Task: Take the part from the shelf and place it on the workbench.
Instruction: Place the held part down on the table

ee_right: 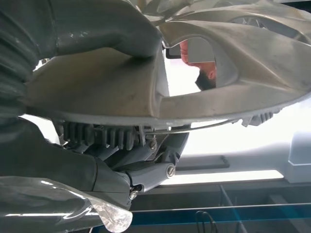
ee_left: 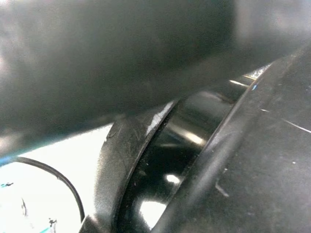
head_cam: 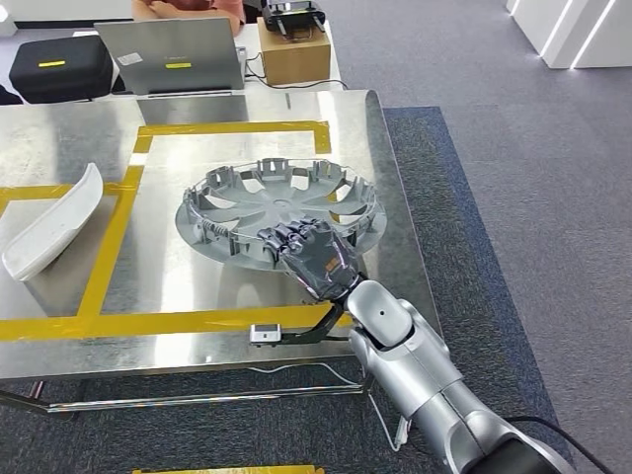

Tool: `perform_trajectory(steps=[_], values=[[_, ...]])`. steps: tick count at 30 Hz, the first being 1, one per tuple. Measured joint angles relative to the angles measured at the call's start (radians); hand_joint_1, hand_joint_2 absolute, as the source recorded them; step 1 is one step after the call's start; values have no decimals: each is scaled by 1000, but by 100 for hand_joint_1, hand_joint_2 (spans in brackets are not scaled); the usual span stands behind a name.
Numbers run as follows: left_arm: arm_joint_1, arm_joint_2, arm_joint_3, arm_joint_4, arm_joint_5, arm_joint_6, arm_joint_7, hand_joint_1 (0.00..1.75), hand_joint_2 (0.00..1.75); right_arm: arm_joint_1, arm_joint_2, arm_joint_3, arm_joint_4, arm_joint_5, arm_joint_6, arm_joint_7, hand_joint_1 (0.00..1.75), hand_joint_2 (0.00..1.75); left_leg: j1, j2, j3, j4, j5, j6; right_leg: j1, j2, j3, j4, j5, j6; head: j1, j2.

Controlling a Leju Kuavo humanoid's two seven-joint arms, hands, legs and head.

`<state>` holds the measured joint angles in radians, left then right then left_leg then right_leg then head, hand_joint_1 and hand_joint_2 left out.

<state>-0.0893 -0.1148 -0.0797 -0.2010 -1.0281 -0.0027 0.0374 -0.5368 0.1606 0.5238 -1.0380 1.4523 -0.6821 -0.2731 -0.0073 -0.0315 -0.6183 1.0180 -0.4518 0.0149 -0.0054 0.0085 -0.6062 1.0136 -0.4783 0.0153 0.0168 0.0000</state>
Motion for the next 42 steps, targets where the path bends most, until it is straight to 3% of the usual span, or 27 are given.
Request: perform_trajectory(steps=[5, 9, 33, 42], values=[[0, 0, -2, 0, -1, 2, 0, 0, 175, 0, 0, -4, -3, 2, 0, 6, 0, 175, 0, 0, 0, 0, 0, 0, 0, 0, 0, 0, 0, 0, 0, 0], [1, 1, -4, 0, 4, 3, 0, 0, 0, 0, 0, -53, -8, 2, 0, 16, 0, 175, 0, 0, 0, 0, 0, 0, 0, 0, 0, 0, 0, 0, 0, 0], [1, 3, -18, 0, 7, -4, 16, 0, 0, 1, 1, -99, 18, -30, 0, -14, 0, 175, 0, 0, 0, 0, 0, 0, 0, 0, 0, 0, 0, 0, 0, 0], [0, 2, -23, 0, 10, -6, 17, 0, 0, -4, 16, -97, 56, -31, 0, 11, 0, 175, 0, 0, 0, 0, 0, 0, 0, 0, 0, 0, 0, 0, 0, 0]])
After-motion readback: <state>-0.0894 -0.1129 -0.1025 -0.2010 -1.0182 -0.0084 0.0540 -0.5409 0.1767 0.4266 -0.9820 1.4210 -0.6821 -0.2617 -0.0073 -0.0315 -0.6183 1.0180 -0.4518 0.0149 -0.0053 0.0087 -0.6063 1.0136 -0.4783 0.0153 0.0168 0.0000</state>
